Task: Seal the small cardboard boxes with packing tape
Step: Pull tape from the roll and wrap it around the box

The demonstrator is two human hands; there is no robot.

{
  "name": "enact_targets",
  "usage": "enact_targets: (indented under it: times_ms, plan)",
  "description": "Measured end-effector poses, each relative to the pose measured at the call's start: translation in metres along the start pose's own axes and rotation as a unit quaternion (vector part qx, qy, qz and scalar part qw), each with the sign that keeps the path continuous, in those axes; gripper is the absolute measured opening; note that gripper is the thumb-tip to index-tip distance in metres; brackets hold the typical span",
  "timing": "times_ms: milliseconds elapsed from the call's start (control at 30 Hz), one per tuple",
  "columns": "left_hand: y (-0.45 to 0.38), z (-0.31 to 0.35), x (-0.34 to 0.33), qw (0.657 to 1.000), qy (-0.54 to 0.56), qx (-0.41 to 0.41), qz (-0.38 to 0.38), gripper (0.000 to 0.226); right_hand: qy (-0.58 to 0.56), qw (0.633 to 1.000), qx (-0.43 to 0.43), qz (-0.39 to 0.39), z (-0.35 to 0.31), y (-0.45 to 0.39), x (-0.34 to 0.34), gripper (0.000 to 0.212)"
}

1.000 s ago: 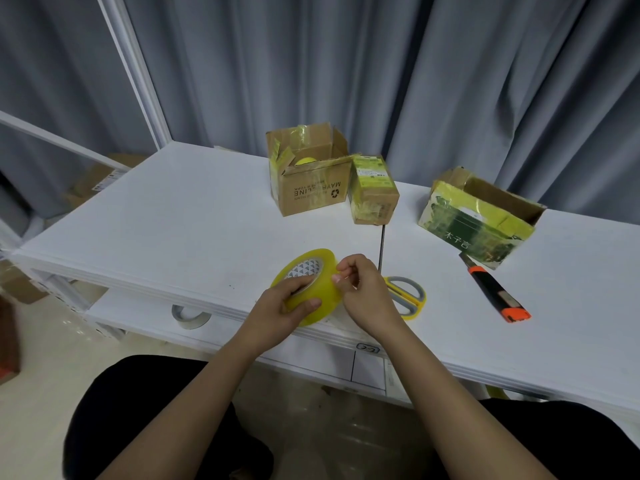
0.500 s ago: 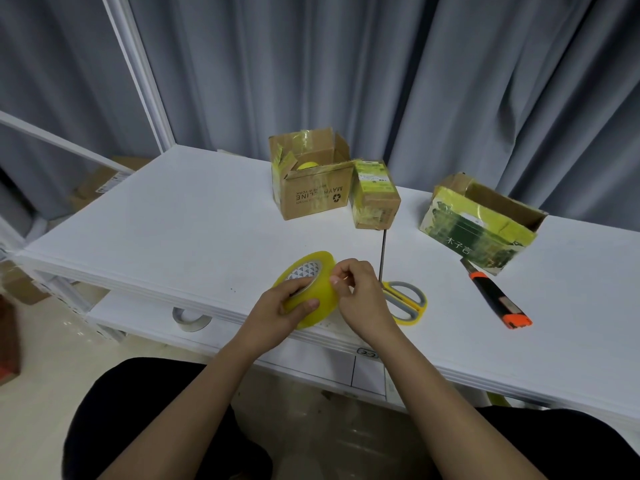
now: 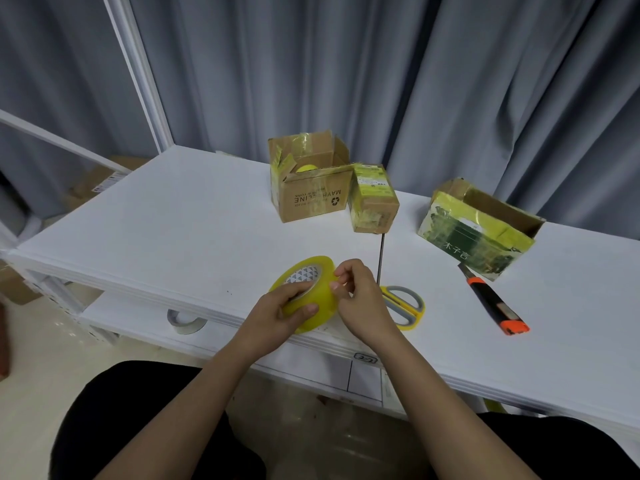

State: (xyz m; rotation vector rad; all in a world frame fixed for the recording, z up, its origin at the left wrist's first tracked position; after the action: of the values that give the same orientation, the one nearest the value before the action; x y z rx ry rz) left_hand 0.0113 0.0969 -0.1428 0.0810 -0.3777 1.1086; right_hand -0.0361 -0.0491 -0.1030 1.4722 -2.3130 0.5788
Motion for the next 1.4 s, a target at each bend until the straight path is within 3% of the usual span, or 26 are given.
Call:
enact_targets:
  times_ms: [467, 633, 833, 1067, 1267, 1400]
  plan:
    - [-0.003, 0.000, -0.004, 0.999, -0.034, -0.007, -0.010, 0.038, 0.023, 1.000, -0.012, -0.002, 0.009, 0.001, 0.001, 0.013]
    - [-0.006, 0.003, -0.002, 0.999, -0.036, -0.008, -0.021, 0.035, -0.079, 0.996, -0.031, 0.038, 0.016, -0.001, 0.014, 0.017]
    - [-0.004, 0.011, 0.004, 0.999, -0.015, -0.015, -0.035, 0.029, 0.015, 0.996, 0.029, 0.077, 0.010, -0.006, 0.020, 0.008]
    - [-0.006, 0.011, 0.011, 0.999, 0.013, 0.002, -0.031, 0.027, 0.165, 0.971, 0.169, 0.044, -0.005, -0.010, 0.010, 0.014]
    - [-0.013, 0.010, 0.019, 0.999, 0.024, 0.001, -0.022, 0.022, 0.075, 0.977, 0.192, -0.058, -0.009, -0.013, 0.014, 0.011]
    - [-0.014, 0.012, 0.017, 1.000, 0.013, -0.001, -0.027, 0.022, 0.004, 0.990, 0.117, -0.078, 0.003, -0.010, 0.015, 0.008]
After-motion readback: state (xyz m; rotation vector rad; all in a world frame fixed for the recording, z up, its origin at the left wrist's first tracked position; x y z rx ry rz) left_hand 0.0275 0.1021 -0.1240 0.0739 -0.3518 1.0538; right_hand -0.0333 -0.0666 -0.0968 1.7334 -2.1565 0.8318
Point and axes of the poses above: each hand's wrist, its own y-axis away from the middle knuckle, its own x-axis out of the back of the hand, z = x × y, the point moved 5 cm from there along -y, towards the middle knuckle, and after that the axes turned 5 degrees about z, right-handed, at the moved point
